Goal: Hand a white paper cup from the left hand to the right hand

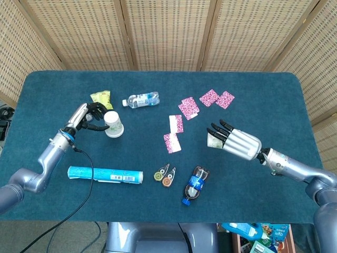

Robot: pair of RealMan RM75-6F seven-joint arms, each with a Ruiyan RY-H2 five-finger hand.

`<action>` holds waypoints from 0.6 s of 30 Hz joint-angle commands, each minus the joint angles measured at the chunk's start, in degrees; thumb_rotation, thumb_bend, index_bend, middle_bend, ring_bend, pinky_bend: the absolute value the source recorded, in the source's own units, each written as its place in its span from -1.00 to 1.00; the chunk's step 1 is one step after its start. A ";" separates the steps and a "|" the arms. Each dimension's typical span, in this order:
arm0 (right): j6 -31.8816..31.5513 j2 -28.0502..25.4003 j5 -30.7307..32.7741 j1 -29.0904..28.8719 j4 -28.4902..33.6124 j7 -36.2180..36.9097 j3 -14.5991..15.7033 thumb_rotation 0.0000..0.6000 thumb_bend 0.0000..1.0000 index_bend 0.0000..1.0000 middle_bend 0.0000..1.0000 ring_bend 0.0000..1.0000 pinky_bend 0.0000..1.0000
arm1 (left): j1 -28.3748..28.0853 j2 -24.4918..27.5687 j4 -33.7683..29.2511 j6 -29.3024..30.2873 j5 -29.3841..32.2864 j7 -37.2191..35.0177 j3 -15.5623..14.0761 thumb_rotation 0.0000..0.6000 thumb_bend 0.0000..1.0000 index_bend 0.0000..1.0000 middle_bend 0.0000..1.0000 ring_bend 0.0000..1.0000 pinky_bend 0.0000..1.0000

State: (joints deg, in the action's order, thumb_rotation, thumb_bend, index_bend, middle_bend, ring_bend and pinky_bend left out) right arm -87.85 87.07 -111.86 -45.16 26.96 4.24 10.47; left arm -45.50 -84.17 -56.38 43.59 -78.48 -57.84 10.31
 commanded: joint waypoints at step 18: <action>0.67 -10.49 12.72 9.62 29.24 -8.47 -6.67 1.00 -1.00 -0.90 -1.00 -0.80 -0.94 | 6.56 4.16 -4.62 12.39 -3.66 -0.03 -1.67 1.00 -0.63 -1.00 -1.00 -1.00 -1.00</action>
State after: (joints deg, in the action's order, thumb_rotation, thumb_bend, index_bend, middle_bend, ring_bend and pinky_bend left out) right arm -85.40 80.34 -102.71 -39.03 48.70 -1.62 5.81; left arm -40.34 -81.55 -59.15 53.86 -81.92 -59.47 8.56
